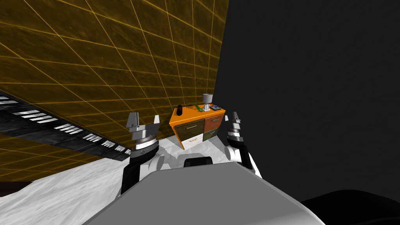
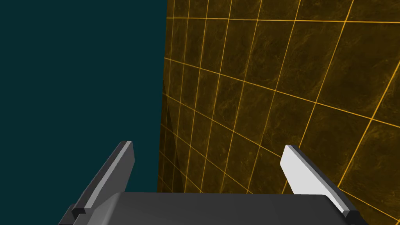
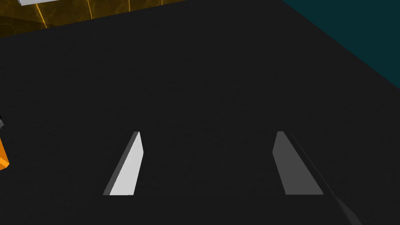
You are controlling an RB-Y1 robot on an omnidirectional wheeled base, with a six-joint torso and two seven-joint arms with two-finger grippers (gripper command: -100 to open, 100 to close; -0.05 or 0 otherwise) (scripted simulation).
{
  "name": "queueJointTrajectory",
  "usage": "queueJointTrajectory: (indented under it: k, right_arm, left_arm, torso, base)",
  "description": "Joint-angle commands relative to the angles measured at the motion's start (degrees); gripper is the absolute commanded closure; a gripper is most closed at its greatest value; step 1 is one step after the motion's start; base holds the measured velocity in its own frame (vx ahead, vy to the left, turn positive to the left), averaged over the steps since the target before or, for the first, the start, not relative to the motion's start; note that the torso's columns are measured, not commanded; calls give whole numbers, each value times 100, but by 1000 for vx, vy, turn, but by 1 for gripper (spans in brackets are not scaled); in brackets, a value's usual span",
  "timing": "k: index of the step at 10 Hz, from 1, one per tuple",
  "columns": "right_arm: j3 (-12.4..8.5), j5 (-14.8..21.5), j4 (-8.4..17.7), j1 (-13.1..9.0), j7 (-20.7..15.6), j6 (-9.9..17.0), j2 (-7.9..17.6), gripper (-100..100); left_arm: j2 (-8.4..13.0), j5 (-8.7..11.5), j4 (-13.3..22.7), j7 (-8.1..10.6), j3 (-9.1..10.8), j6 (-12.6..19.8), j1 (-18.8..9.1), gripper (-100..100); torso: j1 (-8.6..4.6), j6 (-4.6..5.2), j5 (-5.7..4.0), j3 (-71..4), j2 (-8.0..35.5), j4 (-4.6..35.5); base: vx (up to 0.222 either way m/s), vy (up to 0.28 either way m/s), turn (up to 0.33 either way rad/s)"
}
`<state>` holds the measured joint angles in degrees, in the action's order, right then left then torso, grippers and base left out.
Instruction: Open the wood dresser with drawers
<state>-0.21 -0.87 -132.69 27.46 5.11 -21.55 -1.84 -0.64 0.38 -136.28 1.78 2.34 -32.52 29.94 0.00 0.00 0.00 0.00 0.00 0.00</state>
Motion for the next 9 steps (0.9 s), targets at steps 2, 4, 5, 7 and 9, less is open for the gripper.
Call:
queueJointTrajectory:
  k: [2, 4, 5, 7, 9]
  right_arm:
    - [0, 0, 0, 0, 0, 0, 0, 0]
    - [0, 0, -1, 0, 0, 0, 0, 0]
    - [0, 0, -1, 0, 0, 0, 0, 0]
    - [0, 0, -2, 0, 0, -1, 0, 0]
    - [0, 0, -2, 0, 0, -1, 0, 0]
  left_arm:
    - [0, 0, 0, 0, 0, 0, 0, 0]
    - [0, 0, -1, 0, 0, 0, 0, 0]
    - [0, 0, -1, 0, 0, 0, 0, 0]
    - [0, 0, -1, 0, 0, 0, 0, 0]
    - [0, 0, -2, 0, 0, 0, 0, 0]
  torso:
    - [0, 0, 0, -1200, 597, 600]
    - [0, 0, 0, -2850, 1422, 1424]
    - [0, 0, 0, -3692, 1845, 1846]
    - [0, 0, 0, -5381, 2693, 2691]
    - [0, 0, 0, -7073, 3539, 3537]
  base:
    - [0, 0, 0]
    - [0, 0, 0]
    - [0, 0, 0]
    - [0, 0, 0]
    - [0, 0, 0]
